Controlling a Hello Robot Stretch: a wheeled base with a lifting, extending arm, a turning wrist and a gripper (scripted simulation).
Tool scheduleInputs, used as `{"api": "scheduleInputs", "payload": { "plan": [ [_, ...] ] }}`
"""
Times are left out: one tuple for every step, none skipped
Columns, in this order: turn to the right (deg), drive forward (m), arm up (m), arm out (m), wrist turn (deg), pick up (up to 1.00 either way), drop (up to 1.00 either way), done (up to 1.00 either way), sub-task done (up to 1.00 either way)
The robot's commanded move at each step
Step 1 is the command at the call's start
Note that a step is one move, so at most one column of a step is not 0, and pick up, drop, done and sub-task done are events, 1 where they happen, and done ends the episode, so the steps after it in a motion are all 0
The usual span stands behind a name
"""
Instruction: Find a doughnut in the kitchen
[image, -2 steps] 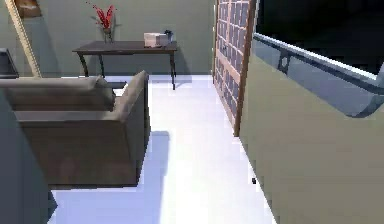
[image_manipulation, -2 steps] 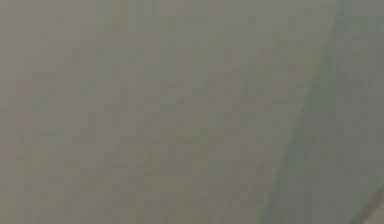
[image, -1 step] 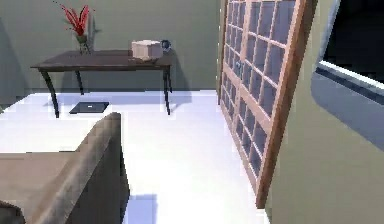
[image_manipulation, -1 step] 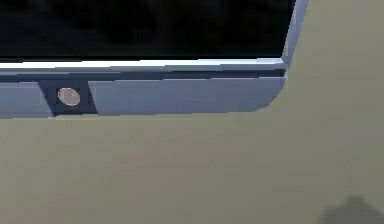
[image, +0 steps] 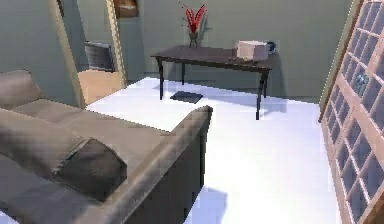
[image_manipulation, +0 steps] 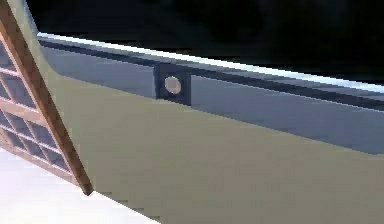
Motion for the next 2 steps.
{"api": "scheduleInputs", "payload": {
  "plan": [
    [0.0,0.05,0.0,0.0,0.0,0.0,0.0,0.0,0.0],
    [27.0,0.0,0.0,0.0,0.0,0.0,0.0,0.0,0.0]
  ]
}}
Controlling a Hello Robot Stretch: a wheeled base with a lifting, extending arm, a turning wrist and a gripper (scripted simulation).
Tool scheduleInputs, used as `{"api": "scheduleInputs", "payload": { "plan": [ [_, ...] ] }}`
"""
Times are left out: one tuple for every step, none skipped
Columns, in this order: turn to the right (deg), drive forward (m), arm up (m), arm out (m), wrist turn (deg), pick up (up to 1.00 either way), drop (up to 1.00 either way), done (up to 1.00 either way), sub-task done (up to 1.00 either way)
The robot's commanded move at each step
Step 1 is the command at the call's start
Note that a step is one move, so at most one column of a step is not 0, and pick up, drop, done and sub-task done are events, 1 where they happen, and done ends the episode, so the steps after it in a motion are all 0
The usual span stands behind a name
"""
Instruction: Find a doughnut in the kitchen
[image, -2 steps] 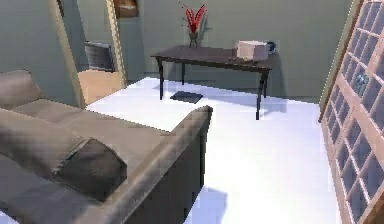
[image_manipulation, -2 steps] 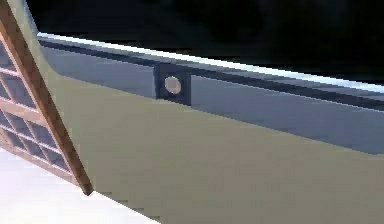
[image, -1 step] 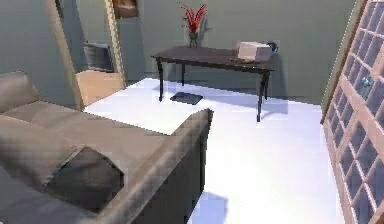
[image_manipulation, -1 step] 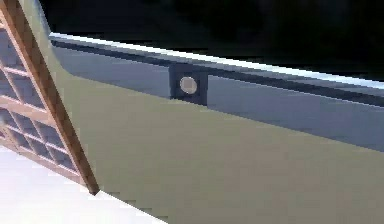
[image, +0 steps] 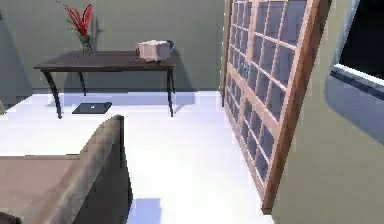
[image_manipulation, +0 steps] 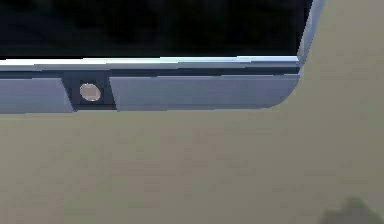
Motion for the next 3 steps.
{"api": "scheduleInputs", "payload": {
  "plan": [
    [0.0,1.0,0.0,0.0,0.0,0.0,0.0,0.0,0.0],
    [6.0,0.0,0.0,0.0,0.0,0.0,0.0,0.0,0.0],
    [0.0,0.5,0.0,0.0,0.0,0.0,0.0,0.0,0.0]
  ]
}}
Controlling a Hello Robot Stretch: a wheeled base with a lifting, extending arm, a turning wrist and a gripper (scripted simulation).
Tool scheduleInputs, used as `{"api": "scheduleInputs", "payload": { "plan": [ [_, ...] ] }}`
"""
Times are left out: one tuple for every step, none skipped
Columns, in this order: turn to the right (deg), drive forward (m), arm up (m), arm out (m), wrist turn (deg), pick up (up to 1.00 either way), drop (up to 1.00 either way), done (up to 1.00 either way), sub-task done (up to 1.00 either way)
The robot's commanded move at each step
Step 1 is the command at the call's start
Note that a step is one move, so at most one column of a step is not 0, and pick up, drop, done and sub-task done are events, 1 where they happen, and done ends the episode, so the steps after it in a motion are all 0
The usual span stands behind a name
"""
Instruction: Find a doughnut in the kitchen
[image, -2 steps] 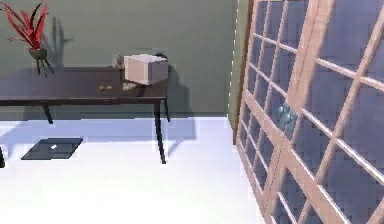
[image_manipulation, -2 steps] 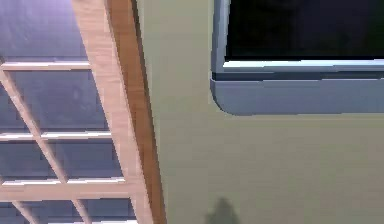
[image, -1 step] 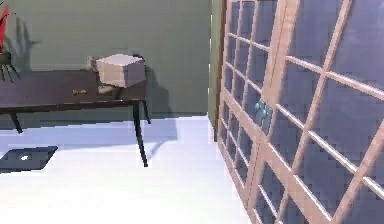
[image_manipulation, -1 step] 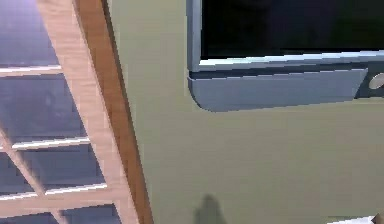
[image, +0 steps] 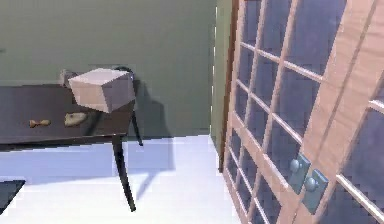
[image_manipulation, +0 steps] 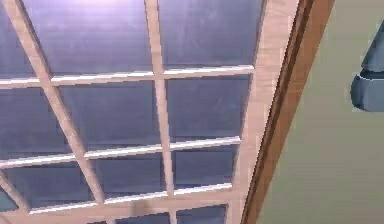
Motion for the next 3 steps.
{"api": "scheduleInputs", "payload": {
  "plan": [
    [-45.0,0.0,0.0,0.0,0.0,0.0,0.0,0.0,0.0],
    [-36.0,0.0,0.0,0.0,0.0,0.0,0.0,0.0,0.0],
    [0.0,0.3,0.0,0.0,0.0,0.0,0.0,0.0,0.0]
  ]
}}
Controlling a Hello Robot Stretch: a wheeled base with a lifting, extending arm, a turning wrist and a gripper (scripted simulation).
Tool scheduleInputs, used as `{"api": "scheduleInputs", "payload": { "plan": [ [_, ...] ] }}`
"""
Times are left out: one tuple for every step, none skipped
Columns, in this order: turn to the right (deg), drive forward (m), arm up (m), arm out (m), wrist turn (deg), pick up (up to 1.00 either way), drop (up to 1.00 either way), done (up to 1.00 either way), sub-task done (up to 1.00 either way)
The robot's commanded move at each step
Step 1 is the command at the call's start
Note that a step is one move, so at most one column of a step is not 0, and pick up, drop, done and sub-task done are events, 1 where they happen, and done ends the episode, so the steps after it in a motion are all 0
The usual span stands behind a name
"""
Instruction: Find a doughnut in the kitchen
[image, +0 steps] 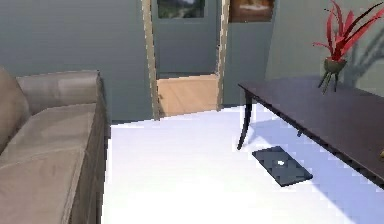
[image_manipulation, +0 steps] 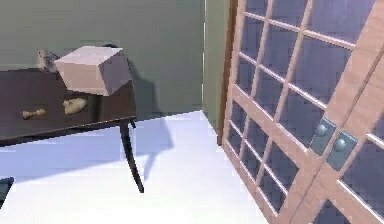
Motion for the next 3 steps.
{"api": "scheduleInputs", "payload": {
  "plan": [
    [12.0,0.0,0.0,0.0,0.0,0.0,0.0,0.0,0.0],
    [0.0,0.1,0.0,0.0,0.0,0.0,0.0,0.0,0.0],
    [-12.0,0.0,0.0,0.0,0.0,0.0,0.0,0.0,0.0]
  ]
}}
